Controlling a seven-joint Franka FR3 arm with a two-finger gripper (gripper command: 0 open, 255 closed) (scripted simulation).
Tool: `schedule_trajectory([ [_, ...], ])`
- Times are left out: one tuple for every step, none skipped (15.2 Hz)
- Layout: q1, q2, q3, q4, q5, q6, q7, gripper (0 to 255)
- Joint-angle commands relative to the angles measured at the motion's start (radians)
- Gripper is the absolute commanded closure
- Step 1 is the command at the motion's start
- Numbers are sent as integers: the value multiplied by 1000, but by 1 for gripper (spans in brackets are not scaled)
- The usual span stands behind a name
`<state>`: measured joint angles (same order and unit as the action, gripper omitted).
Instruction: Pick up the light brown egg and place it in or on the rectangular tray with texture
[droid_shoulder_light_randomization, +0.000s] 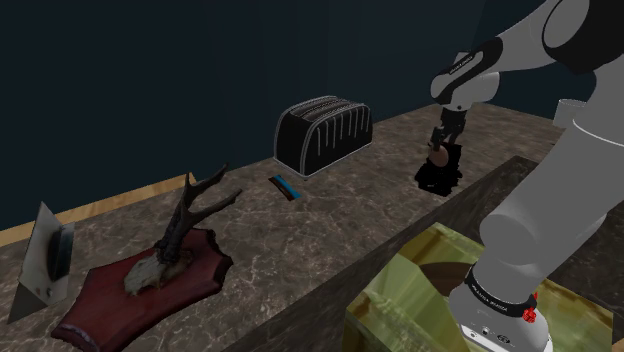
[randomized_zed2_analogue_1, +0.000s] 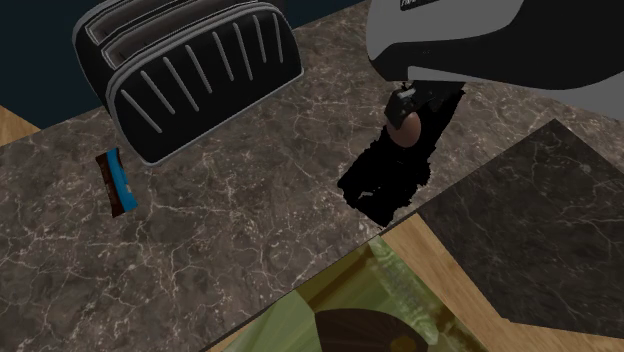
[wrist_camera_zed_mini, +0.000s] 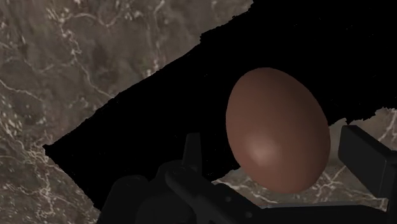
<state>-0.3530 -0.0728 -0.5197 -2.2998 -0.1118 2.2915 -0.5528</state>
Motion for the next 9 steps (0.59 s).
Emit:
schedule_trajectory([
  [0, 0, 0, 0, 0, 0, 0, 0],
  [0, 0, 0, 0, 0, 0, 0, 0],
  [0, 0, 0, 0, 0, 0, 0, 0],
  [0, 0, 0, 0, 0, 0, 0, 0],
  [1, -23, 4, 14, -11, -35, 9, 0],
  [1, -44, 8, 30, -21, -70, 16, 0],
  [2, -63, 12, 46, -29, -104, 23, 0],
  [2, -78, 16, 61, -34, -132, 27, 0],
  [2, -78, 16, 61, -34, -132, 27, 0],
])
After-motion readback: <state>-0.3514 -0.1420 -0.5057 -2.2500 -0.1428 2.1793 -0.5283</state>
